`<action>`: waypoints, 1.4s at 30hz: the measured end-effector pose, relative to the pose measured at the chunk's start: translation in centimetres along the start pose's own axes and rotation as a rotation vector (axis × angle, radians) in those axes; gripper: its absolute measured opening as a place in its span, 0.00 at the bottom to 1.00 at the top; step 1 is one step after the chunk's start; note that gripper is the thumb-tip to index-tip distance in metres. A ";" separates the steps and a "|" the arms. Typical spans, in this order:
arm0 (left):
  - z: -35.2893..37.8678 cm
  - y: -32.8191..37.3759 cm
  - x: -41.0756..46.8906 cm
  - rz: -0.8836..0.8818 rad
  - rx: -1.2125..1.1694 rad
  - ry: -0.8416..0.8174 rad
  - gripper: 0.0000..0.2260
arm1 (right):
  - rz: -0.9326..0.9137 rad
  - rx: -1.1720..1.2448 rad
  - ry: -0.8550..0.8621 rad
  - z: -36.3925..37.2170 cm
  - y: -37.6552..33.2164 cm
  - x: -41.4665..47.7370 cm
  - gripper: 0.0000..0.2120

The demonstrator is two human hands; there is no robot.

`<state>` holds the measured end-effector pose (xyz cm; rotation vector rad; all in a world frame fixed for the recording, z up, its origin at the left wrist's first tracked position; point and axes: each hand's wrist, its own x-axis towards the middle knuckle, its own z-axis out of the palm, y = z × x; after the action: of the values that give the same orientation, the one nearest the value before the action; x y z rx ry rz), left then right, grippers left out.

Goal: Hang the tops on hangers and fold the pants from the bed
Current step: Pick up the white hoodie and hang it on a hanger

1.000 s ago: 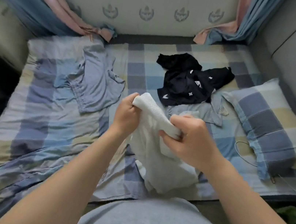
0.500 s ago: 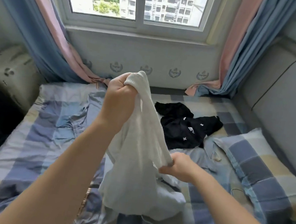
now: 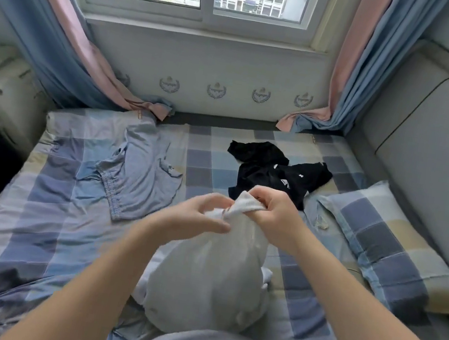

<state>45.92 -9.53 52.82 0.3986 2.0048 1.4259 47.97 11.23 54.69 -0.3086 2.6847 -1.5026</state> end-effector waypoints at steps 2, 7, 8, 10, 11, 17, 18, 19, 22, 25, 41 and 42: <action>2.1 -0.9 0.5 0.060 -0.025 -0.058 0.17 | -0.055 0.031 0.026 -0.2 -1.2 0.0 0.07; 3.6 -0.8 1.5 0.203 0.008 0.324 0.11 | -0.073 0.105 0.048 -1.8 -1.2 -0.4 0.09; 3.3 -0.1 1.4 0.242 -0.007 0.380 0.12 | -0.052 0.127 0.046 -2.2 -0.7 -0.6 0.08; 2.7 1.7 1.0 0.319 -0.041 0.457 0.14 | -0.006 0.148 0.027 -2.5 0.5 -1.3 0.09; 2.5 2.5 0.8 0.352 -0.053 0.478 0.13 | 0.012 0.144 0.007 -2.3 1.2 -1.6 0.12; 1.8 6.4 -0.9 0.463 -0.148 0.485 0.12 | 0.255 0.052 -0.125 0.0 5.4 -2.5 0.23; 1.4 6.8 -1.1 0.452 -0.210 0.518 0.14 | 0.309 0.047 -0.143 0.4 6.3 -2.6 0.23; 0.9 7.1 -1.3 0.440 -0.259 0.542 0.15 | 0.354 0.050 -0.162 0.9 7.2 -2.8 0.19; -0.6 7.0 -1.4 0.409 -0.234 0.591 0.14 | 0.391 0.111 -0.158 1.5 9.0 -3.4 0.10; -1.9 5.3 -0.6 0.331 -0.153 0.662 0.11 | 0.320 0.211 -0.058 0.2 8.2 -3.4 0.05; 4.8 2.3 1.4 0.336 0.107 0.298 0.10 | -0.094 0.216 0.153 -4.5 -2.8 -1.6 0.07; 4.6 2.7 1.3 0.371 0.080 0.344 0.10 | -0.071 0.255 0.143 -4.7 -2.6 -1.8 0.03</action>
<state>47.68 -4.40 53.96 0.6216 2.3584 1.7377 49.47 14.17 59.30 -0.2954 2.5651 -1.9321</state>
